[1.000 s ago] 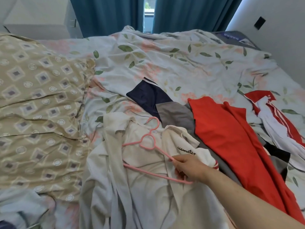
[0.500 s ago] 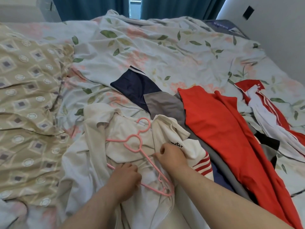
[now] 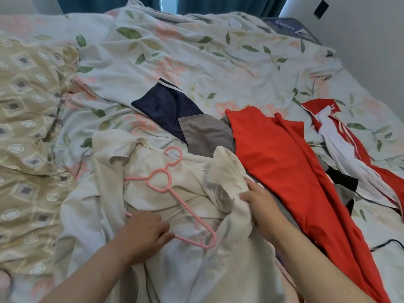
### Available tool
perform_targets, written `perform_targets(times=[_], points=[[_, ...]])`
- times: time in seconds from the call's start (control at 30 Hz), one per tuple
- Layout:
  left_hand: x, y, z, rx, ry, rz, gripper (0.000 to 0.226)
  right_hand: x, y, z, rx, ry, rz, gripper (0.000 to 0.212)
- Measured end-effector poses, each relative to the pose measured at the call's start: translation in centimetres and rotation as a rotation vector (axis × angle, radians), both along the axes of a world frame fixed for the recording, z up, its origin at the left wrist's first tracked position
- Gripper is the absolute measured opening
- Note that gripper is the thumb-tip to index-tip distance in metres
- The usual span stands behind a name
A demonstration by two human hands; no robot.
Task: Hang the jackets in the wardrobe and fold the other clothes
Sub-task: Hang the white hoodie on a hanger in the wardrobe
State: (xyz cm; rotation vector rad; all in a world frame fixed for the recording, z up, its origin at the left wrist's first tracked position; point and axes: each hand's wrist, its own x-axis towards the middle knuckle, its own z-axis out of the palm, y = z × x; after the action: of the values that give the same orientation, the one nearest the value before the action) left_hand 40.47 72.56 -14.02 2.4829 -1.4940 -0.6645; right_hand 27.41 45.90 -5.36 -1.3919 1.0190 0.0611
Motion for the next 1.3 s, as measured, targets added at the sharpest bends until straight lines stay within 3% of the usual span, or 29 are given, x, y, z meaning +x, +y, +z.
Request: perform_targets(times=[0.07,0.13,0.27,0.4,0.47,0.6,0.7,0.73,0.83,0.9,1.0,1.17,1.3], points=[[0.2,-1.9,0.5,0.031,-0.060,0.001,0.058,-2.7,-1.1,2.6,0.344,-0.177,-0.151,0.034],[0.2,-4.4,0.9,0.039,-0.101,0.013,0.049,-4.4,-1.2,4.9,0.539,-0.294,-0.206,0.039],[-0.6,-9.8,1.9,0.073,-0.026,-0.005,0.037,-3.4,1.0,6.2,0.540,-0.341,-0.037,0.045],[-0.7,-10.6,2.7,0.002,0.034,0.003,0.033,0.1,3.3,5.2,0.392,-0.209,0.135,0.047],[-0.5,-7.6,3.3,-0.161,-0.025,0.067,0.033,1.0,4.1,4.4,0.265,-0.118,0.218,0.050],[-3.3,0.7,3.4,-0.377,-0.119,0.433,0.022,2.2,7.1,1.8,0.164,0.011,0.301,0.055],[-8.1,4.6,4.2,-0.342,0.100,0.739,0.008,2.7,10.1,0.3,0.206,0.045,0.285,0.059],[-10.1,5.5,4.3,-0.307,0.173,0.784,0.013,2.5,11.1,0.0,0.145,0.066,0.310,0.059],[-16.3,7.4,4.2,-0.160,0.386,0.858,0.023,0.5,13.0,-0.9,-0.283,0.056,0.386,0.041],[-19.5,8.0,3.4,-0.009,0.526,0.832,0.023,-1.9,14.1,-1.1,-0.462,0.051,0.452,0.022],[-22.1,8.5,2.0,0.184,0.686,0.707,0.021,-6.6,16.1,-1.8,-0.400,0.184,0.712,0.011],[-22.2,9.2,0.6,0.074,0.716,0.733,0.024,-13.4,18.0,-4.4,-0.385,0.311,1.238,0.016],[-22.1,9.6,0.3,0.069,0.756,0.700,0.027,-15.4,18.6,-5.9,-0.458,0.436,1.272,0.034]])
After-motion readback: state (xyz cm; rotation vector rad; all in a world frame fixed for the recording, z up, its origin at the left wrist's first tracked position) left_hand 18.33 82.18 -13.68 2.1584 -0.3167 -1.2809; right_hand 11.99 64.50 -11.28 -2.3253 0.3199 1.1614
